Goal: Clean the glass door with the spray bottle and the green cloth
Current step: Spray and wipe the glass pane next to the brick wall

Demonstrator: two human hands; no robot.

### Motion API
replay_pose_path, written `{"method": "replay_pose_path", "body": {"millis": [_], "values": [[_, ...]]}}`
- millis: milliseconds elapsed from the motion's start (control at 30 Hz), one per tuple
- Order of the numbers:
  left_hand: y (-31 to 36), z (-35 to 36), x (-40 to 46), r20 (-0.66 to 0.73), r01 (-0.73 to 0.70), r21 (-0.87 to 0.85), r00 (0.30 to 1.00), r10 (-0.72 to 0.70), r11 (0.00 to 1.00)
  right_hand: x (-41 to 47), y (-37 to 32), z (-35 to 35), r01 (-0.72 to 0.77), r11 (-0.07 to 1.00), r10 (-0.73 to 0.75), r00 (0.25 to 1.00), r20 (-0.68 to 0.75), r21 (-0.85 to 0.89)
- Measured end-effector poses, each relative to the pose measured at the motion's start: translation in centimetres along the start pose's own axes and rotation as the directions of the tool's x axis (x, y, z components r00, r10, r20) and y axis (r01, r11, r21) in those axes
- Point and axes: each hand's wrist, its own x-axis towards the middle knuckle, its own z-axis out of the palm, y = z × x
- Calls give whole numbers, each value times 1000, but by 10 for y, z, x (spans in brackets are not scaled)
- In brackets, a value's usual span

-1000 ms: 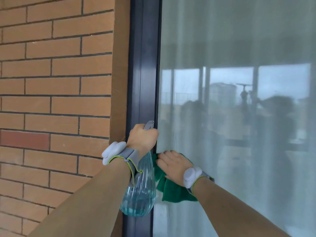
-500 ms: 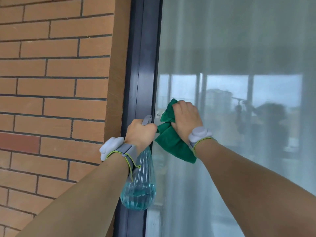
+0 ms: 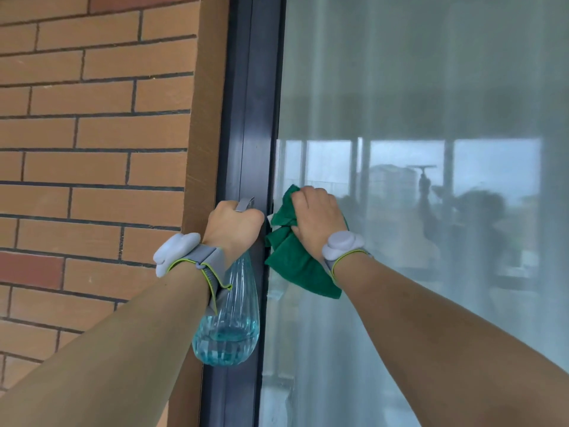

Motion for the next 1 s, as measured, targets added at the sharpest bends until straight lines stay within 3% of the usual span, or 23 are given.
{"method": "replay_pose_path", "body": {"millis": [167,267,367,600,867,1000], "values": [[-8,11,-11,14,42,-20,999,-42,999,-39,18,-8,-29,999,27,996,86,19],[-3,17,-17,22,51,-13,998,-51,999,-82,25,-12,138,988,-151,957,249,72],[10,29,-25,40,34,-2,999,-34,999,-127,22,-16,283,949,-316,863,395,141],[43,82,-64,240,-60,97,970,35,993,-171,15,-23,278,936,-347,833,430,217],[71,145,-106,404,-98,187,914,14,978,-205,67,-44,167,981,-194,891,412,100],[69,159,-108,417,-96,244,909,-15,965,-215,70,-40,179,976,-212,909,357,124]]}}
